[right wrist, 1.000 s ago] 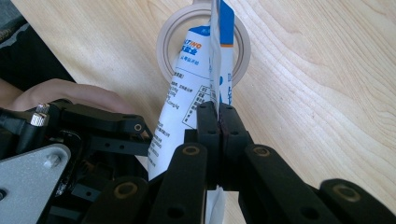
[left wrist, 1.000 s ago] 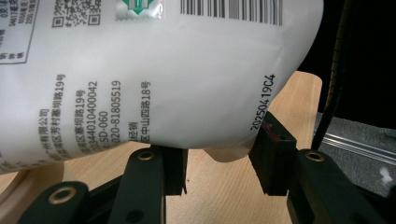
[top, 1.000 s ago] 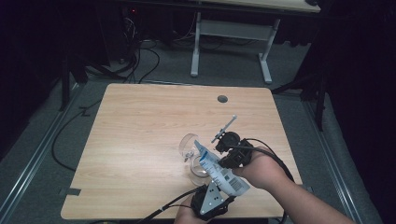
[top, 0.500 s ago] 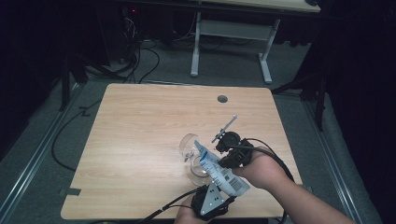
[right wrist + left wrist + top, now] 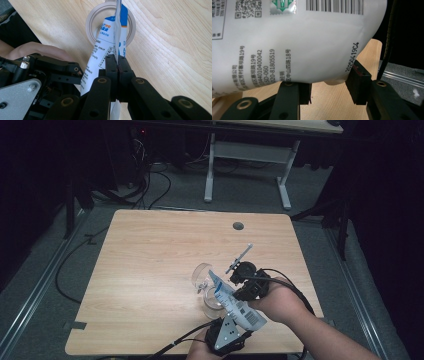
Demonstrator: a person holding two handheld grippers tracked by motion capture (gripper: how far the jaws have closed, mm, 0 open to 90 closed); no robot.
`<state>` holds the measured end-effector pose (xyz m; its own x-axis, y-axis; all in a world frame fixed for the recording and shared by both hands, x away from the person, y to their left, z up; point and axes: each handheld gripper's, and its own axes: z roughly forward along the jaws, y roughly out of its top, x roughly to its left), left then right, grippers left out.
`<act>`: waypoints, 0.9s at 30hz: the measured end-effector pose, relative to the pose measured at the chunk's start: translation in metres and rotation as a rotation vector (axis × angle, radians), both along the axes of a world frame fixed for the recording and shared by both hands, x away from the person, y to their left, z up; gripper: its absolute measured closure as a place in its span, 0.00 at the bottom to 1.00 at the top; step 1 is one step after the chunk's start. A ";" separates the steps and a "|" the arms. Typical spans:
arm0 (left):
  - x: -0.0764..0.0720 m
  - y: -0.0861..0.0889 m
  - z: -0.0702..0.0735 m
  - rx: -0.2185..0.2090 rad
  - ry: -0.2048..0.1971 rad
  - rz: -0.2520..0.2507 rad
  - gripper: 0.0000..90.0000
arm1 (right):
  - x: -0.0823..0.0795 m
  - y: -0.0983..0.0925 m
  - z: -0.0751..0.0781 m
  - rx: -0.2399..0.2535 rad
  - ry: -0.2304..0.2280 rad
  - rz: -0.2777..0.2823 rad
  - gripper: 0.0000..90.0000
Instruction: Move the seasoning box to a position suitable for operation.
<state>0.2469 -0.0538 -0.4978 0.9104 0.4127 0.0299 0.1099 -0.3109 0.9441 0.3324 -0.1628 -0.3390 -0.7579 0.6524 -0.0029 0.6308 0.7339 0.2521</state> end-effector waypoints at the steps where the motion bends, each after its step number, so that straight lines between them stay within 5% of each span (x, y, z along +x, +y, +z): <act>1: 0.000 0.000 0.000 0.000 0.001 -0.001 0.66 | 0.000 0.000 0.000 0.000 -0.002 0.000 1.00; 27: 0.002 0.000 0.001 -0.010 0.015 -0.007 0.67 | -0.001 0.001 0.001 0.006 -0.001 0.007 1.00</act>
<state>0.2484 -0.0538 -0.4964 0.9138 0.4061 0.0118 0.1220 -0.3019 0.9455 0.3318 -0.1614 -0.3380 -0.7627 0.6468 -0.0003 0.6250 0.7371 0.2571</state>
